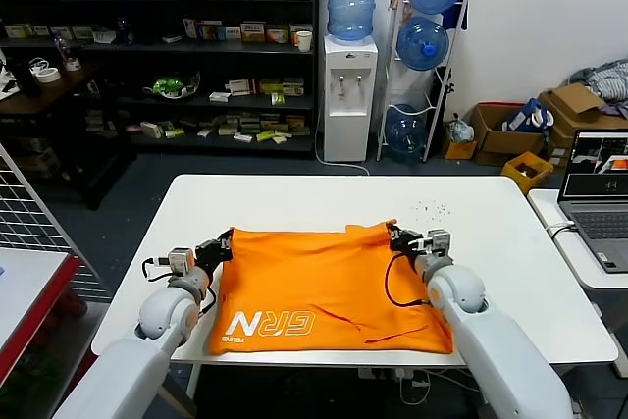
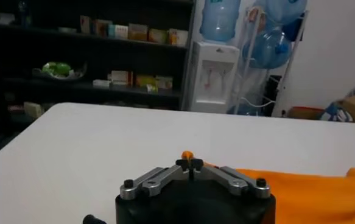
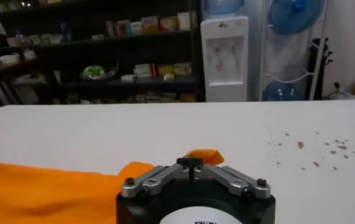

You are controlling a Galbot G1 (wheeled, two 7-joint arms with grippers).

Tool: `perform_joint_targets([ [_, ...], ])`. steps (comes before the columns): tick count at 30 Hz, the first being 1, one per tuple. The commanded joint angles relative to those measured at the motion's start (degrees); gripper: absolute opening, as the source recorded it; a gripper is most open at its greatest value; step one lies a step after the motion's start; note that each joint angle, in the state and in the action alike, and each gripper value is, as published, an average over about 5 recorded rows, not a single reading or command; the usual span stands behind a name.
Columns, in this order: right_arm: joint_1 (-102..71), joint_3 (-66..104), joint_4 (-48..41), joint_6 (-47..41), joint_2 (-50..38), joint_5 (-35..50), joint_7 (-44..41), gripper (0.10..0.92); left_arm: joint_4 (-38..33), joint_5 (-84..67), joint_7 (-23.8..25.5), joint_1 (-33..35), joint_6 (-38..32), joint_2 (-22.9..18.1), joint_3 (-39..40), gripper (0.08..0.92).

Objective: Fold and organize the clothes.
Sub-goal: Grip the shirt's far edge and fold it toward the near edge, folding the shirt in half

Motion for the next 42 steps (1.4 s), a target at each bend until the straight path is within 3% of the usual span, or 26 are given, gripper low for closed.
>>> perform_joint_targets([
  [1,-13.30,3.69,15.89,-0.10,-5.44,1.47,1.49,0.124,-14.30,4.59,-0.80,13.15,-0.95,1.75,-2.27,0.090],
  [13,-24.76,10.46,26.25,-1.23,-8.94,1.28,3.08,0.124,-19.80,8.82,-2.61,20.56,-2.28,1.35,-4.64,0.090],
  [29,-29.36,12.84,28.60,-1.71,-9.38,-0.76,1.83,0.130,-22.67,9.08,-3.06,26.41,-1.14,1.73,-7.35,0.090],
  [33,-30.97,14.05,29.69,-1.22,-9.51,-1.90,-0.06,0.215,-22.30,9.75,-2.71,27.21,-1.02,1.31,-8.07,0.114],
  [42,-34.82,17.84,30.59,0.56,-9.06,-2.21,-0.45,0.475,-20.14,11.09,-1.62,29.19,-2.32,-0.97,-9.27,0.356],
])
